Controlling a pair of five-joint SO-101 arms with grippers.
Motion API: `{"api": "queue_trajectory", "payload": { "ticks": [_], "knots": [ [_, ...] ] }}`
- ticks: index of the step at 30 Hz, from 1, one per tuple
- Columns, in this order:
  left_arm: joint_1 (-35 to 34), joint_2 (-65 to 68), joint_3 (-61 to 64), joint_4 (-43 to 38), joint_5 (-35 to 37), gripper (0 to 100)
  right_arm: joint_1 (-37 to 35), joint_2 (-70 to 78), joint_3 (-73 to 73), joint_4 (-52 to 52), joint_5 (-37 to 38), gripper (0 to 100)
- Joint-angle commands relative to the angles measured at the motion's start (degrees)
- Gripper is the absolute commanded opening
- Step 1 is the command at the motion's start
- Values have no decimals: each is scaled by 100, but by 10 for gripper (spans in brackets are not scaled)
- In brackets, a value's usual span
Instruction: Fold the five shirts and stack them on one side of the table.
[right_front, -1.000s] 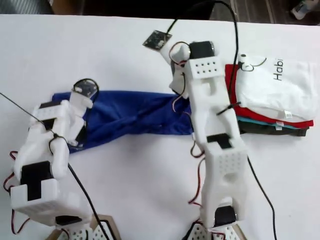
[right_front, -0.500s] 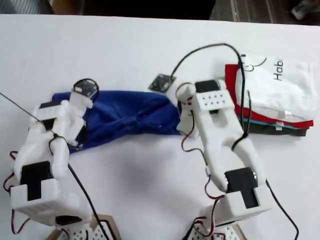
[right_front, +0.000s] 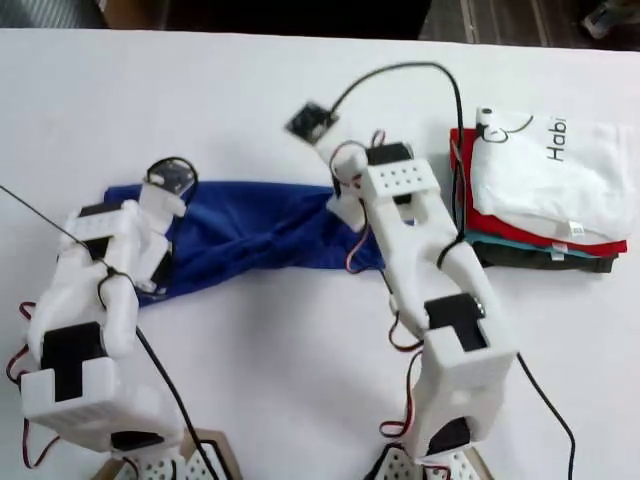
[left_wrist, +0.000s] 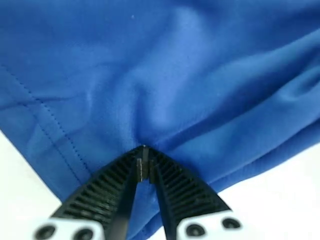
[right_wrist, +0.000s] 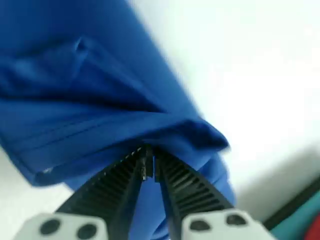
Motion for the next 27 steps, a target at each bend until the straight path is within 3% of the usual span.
{"api": "queue_trajectory", "payload": {
  "ticks": [1, 5, 10, 16, 27],
  "knots": [
    [-35, -9, -13, -237, 44, 24, -48, 189, -967, -66, -466, 21],
    [-35, -9, -13, -237, 44, 24, -48, 365, -1371, 198, -853, 21],
    [-35, -9, -4, -237, 44, 24, 4, -66, -1424, 1349, -835, 21],
    [-35, -9, -4, -237, 44, 24, 101, -778, -1336, 2571, -88, 21],
    [-35, -9, -4, -237, 44, 24, -716, -400, 18, 1569, -44, 21]
  ]
}}
